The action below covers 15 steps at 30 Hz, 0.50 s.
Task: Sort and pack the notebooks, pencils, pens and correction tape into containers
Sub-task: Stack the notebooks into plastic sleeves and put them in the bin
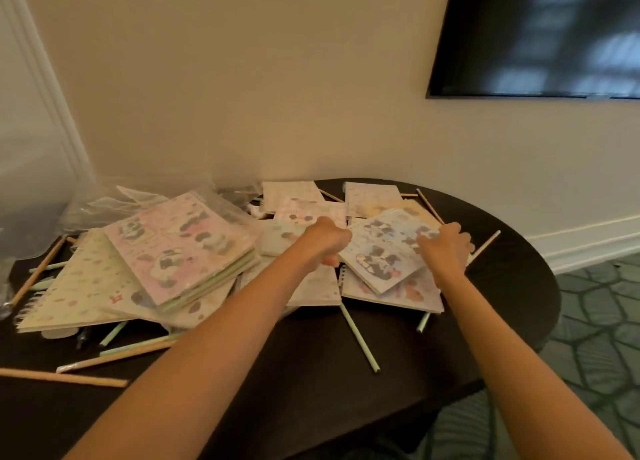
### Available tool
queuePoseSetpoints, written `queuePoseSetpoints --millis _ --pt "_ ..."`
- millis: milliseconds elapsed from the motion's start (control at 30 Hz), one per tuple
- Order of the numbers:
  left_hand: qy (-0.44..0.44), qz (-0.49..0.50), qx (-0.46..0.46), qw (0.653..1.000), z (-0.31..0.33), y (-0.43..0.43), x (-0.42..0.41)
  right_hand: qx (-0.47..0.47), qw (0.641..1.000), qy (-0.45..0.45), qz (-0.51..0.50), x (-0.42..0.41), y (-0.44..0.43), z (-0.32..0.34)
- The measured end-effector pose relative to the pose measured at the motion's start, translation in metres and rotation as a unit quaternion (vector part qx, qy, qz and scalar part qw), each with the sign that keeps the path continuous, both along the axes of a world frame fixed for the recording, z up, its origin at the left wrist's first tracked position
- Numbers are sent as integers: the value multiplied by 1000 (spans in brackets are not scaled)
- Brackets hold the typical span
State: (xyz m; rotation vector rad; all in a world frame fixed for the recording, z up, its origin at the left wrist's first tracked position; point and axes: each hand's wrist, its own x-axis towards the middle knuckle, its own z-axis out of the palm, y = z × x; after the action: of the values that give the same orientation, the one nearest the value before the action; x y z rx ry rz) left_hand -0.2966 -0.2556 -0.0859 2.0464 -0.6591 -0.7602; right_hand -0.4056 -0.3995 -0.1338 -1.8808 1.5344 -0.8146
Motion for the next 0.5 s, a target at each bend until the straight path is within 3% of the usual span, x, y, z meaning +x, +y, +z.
queuePoseSetpoints --millis 100,233,400,500 --pt "33 8 23 999 -9 -13 -1 9 998 65 6 -4 -26 -10" --pt "146 80 -37 985 -14 -21 -3 56 996 66 22 -2 -46 -15" --pt "171 165 -157 959 -30 -34 -5 81 996 -15 20 -6 -54 -21" --pt "165 151 -201 954 -32 -39 -16 90 991 -96 38 -8 -53 -26"
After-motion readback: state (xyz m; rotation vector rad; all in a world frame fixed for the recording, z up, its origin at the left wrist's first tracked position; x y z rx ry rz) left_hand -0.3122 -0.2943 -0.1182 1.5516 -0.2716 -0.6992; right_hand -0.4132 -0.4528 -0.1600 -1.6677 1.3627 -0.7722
